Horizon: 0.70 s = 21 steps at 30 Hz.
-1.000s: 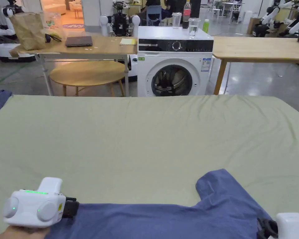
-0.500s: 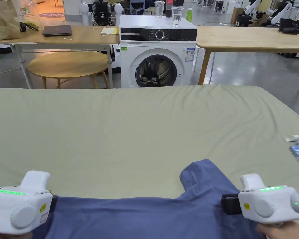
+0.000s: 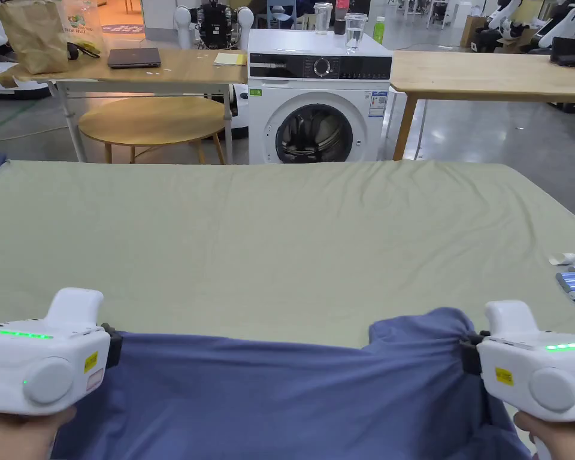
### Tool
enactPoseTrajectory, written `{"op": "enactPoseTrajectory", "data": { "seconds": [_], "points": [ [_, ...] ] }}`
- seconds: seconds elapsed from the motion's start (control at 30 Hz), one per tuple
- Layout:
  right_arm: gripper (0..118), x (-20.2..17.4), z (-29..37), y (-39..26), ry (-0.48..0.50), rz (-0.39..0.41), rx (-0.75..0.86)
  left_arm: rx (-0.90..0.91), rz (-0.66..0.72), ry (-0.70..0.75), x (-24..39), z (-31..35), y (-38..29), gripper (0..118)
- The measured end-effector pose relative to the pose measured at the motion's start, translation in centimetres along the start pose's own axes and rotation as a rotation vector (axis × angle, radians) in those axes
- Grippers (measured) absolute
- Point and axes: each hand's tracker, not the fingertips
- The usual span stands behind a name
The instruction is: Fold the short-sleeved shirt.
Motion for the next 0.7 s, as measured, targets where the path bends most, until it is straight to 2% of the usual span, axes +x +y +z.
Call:
{"op": "enactPoseTrajectory", "data": {
  "seconds": [0.13, 0.3, 0.4, 0.5, 0.6, 0.63, 0.67, 0.7],
  "points": [
    [2, -0.1, 8.1, -1.6, 0.009, 0.051, 0.097, 0.090, 0.020, -0.026, -0.5, 7.3, -2.0, 0],
    [3, -0.3, 14.3, -8.2, 0.032, 0.053, 0.093, 0.084, 0.032, -0.042, -1.0, 13.7, -8.9, 0],
    [3, -0.9, 14.9, -13.2, 0.003, 0.060, 0.002, -0.014, 0.031, -0.026, -1.6, 13.7, -13.7, 0],
    [3, -1.3, 13.5, -18.1, 0.020, 0.003, -0.120, -0.116, 0.076, -0.044, -1.5, 12.4, -18.3, 0],
    [3, -1.3, 12.5, -19.7, 0.005, -0.039, -0.120, -0.107, 0.060, -0.021, -0.7, 11.4, -20.0, 0],
    [6, -1.3, 12.6, -19.3, 0.003, -0.055, -0.108, -0.098, 0.061, -0.008, -0.5, 11.3, -19.8, 3],
    [16, -1.3, 12.9, -18.9, 0.003, -0.067, -0.092, -0.089, 0.069, 0.001, -0.5, 11.5, -19.4, 16],
    [23, -1.3, 13.4, -18.2, 0.006, -0.067, -0.076, -0.071, 0.077, 0.007, -0.4, 11.9, -18.9, 23]
  ]
}}
